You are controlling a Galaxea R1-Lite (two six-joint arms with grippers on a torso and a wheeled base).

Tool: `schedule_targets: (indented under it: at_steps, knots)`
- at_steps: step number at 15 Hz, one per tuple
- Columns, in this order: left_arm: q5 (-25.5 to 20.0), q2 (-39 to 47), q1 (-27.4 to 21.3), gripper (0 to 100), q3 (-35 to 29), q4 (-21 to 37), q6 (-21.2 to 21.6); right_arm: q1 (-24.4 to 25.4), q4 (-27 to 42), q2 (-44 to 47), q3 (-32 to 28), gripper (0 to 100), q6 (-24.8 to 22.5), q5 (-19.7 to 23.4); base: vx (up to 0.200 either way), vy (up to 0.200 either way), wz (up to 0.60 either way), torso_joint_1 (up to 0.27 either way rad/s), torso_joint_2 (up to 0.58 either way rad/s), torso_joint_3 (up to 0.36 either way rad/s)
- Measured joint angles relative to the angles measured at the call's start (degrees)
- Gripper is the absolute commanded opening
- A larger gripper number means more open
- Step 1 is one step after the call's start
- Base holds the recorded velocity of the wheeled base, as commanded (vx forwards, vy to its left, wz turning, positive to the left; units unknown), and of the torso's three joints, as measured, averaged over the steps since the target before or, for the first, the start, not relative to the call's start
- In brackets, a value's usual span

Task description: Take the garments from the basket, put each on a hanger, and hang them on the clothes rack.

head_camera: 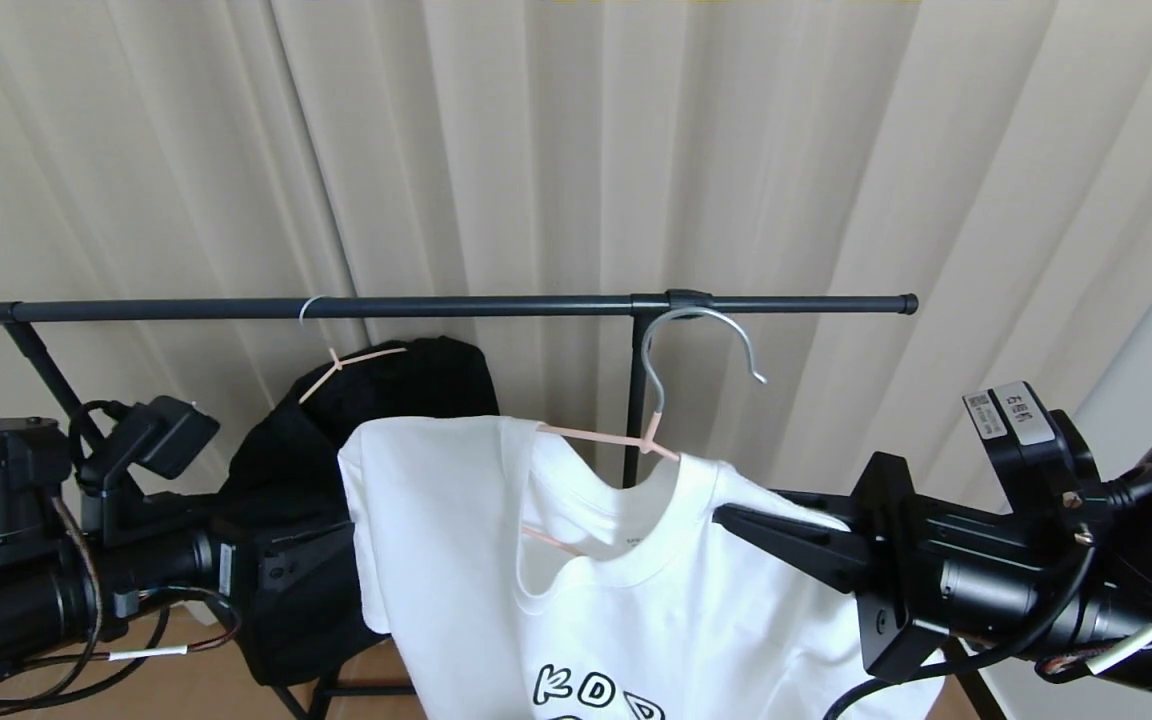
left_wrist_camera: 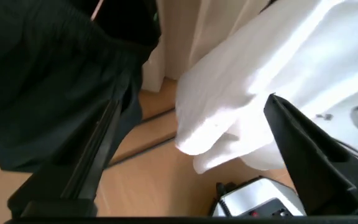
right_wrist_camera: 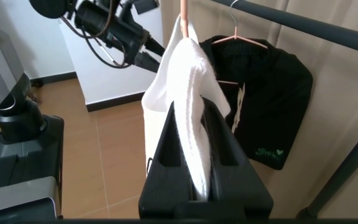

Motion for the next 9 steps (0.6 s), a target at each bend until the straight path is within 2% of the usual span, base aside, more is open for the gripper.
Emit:
schedule_targets:
  at_steps: [2, 6, 9]
  knots:
    - [-2.28, -5.29, -0.37, 100, -2.29, 3.64, 0.11, -0.39, 0.0, 0.44, 0.0, 0, 0.0, 1.6, 0.0, 0.0, 0.0, 0.0, 0.0, 0.0]
    - [-8.05, -13.42, -2.9, 100, -14.34, 24.59, 0.41, -1.74, 0.0, 1.38, 0.41, 0, 0.09, 4.94, 0.0, 0.0, 0.0, 0.0, 0.0, 0.0]
    - [-9.18, -15.9, -9.19, 100, -24.23, 36.12, 2.44, -1.79, -0.52, 2.56, 0.59, 0, 0.15, 5.14, 0.0, 0.0, 0.0, 0.0, 0.0, 0.0]
